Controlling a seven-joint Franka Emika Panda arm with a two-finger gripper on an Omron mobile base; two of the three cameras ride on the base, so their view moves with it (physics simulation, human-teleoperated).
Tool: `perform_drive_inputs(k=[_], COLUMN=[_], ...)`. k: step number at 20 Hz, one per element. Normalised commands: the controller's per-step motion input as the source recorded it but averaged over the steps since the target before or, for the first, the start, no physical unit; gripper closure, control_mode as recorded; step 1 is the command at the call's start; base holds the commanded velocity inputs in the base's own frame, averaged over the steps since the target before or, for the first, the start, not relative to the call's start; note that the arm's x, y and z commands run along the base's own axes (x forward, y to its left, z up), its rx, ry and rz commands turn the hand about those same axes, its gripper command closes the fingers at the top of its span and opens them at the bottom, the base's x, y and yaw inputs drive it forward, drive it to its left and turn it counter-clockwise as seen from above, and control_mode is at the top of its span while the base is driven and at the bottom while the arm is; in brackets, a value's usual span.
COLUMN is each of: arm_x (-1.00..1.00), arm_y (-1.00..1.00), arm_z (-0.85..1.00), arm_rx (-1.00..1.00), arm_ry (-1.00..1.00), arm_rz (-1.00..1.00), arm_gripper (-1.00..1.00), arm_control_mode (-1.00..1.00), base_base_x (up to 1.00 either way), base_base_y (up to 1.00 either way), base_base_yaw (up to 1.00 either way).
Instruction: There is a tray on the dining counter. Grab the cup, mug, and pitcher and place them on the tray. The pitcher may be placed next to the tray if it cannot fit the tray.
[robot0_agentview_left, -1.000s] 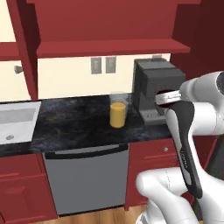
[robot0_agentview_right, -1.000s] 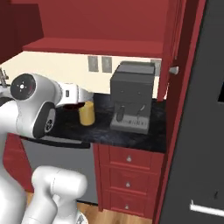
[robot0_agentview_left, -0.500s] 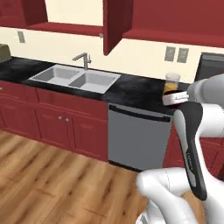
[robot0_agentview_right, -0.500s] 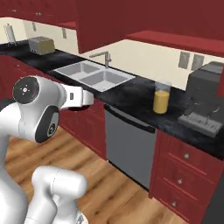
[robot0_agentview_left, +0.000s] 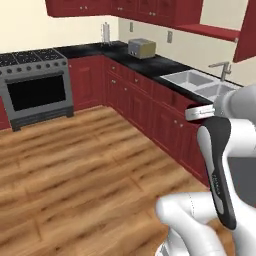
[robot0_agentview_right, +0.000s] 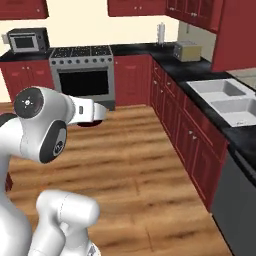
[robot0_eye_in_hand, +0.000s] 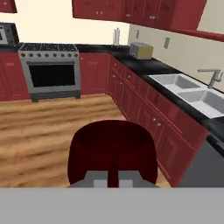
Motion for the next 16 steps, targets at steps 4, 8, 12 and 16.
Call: perform_drive_inputs(k=[4, 8, 12, 16], arm_x=[0.00, 0.00, 0.00, 0.00], arm_y=[0.00, 0.00, 0.00, 0.00], arm_z=[0.00, 0.00, 0.00, 0.00], arm_rx=[0.00, 0.00, 0.00, 0.00], arm_ry=[0.00, 0.00, 0.00, 0.00], arm_rz=[0.00, 0.00, 0.00, 0.00], arm_gripper=[1.00, 1.00, 1.00, 1.00], arm_control_mode=[1.00, 1.00, 1.00, 1.00], base_base_x=[0.61, 1.00, 1.00, 1.00], base_base_y=[0.30, 0.00, -0.01, 0.00], base_base_yaw=[0.67, 0.07, 0.00, 0.03])
